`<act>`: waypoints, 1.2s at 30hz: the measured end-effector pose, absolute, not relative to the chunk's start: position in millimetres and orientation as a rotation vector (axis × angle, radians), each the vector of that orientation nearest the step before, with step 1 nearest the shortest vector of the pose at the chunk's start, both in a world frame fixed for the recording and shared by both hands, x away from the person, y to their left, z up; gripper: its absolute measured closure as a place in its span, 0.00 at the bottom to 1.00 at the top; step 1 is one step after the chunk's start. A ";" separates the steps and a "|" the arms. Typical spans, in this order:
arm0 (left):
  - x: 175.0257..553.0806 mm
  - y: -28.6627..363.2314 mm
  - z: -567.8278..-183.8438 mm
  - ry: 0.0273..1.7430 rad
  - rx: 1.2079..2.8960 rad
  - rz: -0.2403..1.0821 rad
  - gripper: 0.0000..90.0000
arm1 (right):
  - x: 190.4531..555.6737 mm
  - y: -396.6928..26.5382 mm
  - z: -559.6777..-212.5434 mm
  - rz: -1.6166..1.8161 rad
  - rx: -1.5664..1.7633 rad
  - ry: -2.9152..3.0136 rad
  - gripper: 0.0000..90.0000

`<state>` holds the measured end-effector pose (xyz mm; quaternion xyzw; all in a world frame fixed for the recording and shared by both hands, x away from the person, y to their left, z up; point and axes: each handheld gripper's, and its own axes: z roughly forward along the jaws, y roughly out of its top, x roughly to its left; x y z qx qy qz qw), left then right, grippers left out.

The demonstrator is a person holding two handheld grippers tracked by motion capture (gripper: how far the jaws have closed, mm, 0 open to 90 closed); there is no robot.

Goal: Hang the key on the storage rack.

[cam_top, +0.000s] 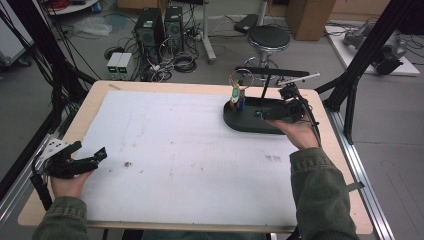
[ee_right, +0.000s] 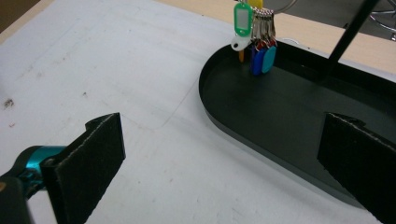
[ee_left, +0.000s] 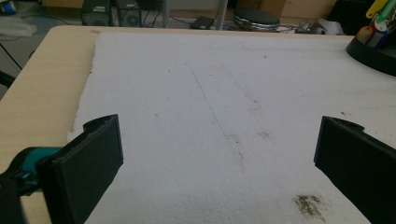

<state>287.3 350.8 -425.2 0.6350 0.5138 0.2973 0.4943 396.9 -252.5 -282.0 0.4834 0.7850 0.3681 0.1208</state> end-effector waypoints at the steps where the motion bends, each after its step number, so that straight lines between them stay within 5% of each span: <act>1: 287.3 350.8 -425.1 1.246 1.541 0.720 0.02 | 396.3 -253.2 -282.7 1.075 1.417 2.292 0.01; 36: 286.9 350.2 -424.9 1.245 1.537 0.718 0.02 | 340.7 -289.6 -361.0 1.113 1.543 2.174 0.01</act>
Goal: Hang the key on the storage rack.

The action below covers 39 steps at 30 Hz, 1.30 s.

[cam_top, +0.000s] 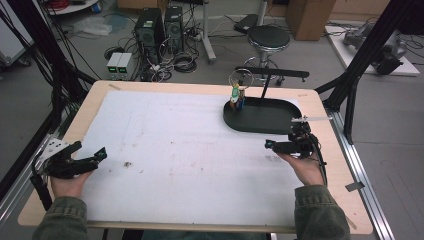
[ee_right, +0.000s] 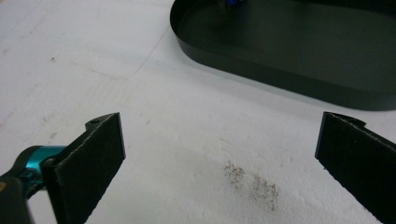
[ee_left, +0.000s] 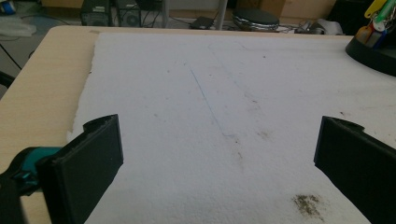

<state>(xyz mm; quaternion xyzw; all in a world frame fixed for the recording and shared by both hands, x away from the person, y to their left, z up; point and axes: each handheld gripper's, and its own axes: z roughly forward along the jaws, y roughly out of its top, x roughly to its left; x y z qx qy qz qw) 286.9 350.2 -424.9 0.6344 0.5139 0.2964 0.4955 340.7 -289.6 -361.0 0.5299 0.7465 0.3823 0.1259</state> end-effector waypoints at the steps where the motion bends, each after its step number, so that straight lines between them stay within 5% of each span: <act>1: 287.0 350.4 -424.9 1.245 1.542 0.719 0.02 | 339.4 -290.1 -363.6 1.098 1.545 2.172 0.01; 39: 287.1 350.5 -424.9 1.244 1.541 0.718 0.02 | 274.4 -313.0 -412.1 1.183 1.511 1.817 0.01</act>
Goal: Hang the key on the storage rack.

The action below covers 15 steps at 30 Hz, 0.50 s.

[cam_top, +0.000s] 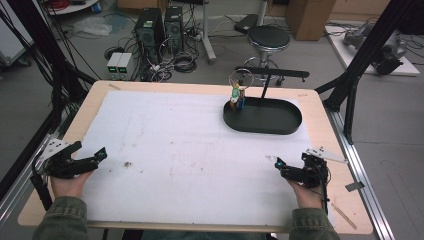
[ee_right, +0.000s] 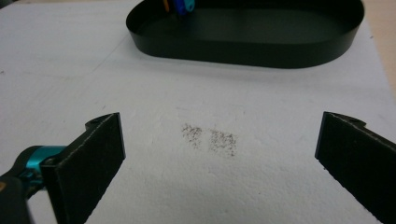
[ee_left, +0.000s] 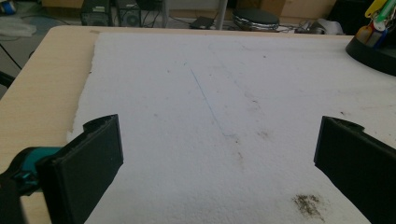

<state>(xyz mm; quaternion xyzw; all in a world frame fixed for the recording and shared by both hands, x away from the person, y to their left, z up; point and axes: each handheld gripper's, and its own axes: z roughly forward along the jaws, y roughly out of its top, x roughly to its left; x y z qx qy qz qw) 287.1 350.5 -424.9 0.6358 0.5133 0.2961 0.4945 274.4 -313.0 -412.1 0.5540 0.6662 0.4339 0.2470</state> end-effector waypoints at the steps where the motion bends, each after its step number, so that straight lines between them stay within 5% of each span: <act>1: 287.1 350.4 -425.0 1.245 1.541 0.718 0.02 | 273.3 -313.3 -411.8 1.184 1.509 1.805 0.01; 15: 287.4 350.2 -424.8 1.244 1.528 0.714 0.02 | 255.8 -314.9 -401.9 1.238 1.344 1.575 0.01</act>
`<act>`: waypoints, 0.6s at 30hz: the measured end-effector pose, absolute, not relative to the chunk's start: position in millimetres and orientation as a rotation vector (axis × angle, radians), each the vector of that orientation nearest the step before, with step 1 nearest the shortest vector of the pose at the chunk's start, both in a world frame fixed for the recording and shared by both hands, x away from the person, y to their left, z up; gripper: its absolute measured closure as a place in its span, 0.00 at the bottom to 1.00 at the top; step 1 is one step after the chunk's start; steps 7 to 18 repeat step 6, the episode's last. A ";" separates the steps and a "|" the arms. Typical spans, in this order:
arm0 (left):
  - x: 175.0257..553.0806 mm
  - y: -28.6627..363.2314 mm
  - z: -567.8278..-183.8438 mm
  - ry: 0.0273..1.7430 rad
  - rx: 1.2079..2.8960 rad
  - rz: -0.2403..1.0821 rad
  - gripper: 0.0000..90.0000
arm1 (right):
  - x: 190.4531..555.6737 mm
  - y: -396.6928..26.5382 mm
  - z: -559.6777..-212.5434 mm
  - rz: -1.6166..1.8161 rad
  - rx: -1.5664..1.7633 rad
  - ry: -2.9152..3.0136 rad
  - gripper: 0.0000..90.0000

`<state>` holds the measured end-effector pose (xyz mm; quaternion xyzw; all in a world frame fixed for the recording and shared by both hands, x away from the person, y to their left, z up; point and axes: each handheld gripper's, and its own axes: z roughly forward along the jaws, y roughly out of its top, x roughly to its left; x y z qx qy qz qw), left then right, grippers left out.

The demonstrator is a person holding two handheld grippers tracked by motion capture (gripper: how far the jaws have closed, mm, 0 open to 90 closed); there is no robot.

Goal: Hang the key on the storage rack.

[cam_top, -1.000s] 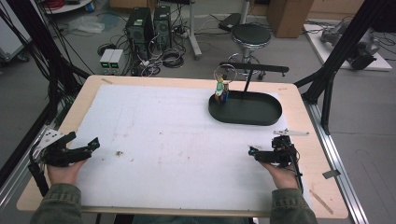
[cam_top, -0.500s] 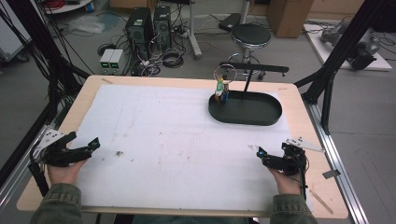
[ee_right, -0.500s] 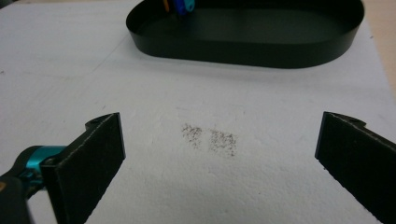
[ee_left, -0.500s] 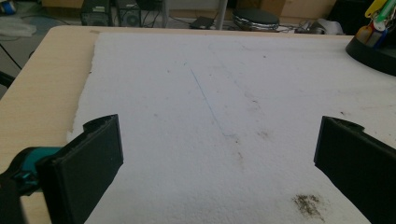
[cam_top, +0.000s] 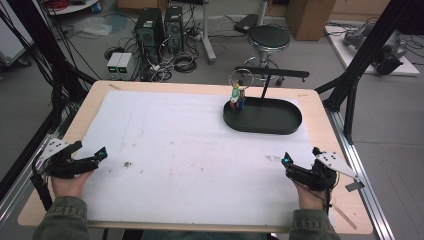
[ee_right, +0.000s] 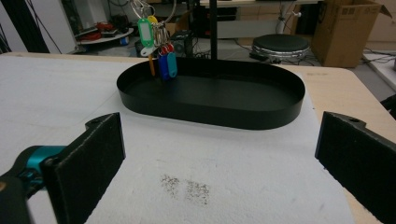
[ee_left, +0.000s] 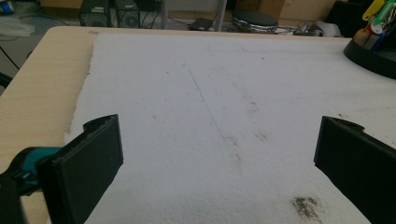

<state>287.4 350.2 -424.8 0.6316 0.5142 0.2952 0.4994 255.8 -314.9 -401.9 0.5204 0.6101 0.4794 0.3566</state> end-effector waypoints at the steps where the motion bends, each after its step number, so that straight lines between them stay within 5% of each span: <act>1: 287.2 350.2 -424.7 1.246 1.527 0.715 0.02 | 256.2 -315.3 -402.7 1.239 1.352 1.580 0.01; 18: 287.2 349.5 -424.7 1.245 1.528 0.713 0.02 | 256.4 -314.8 -404.7 1.230 1.363 1.599 0.01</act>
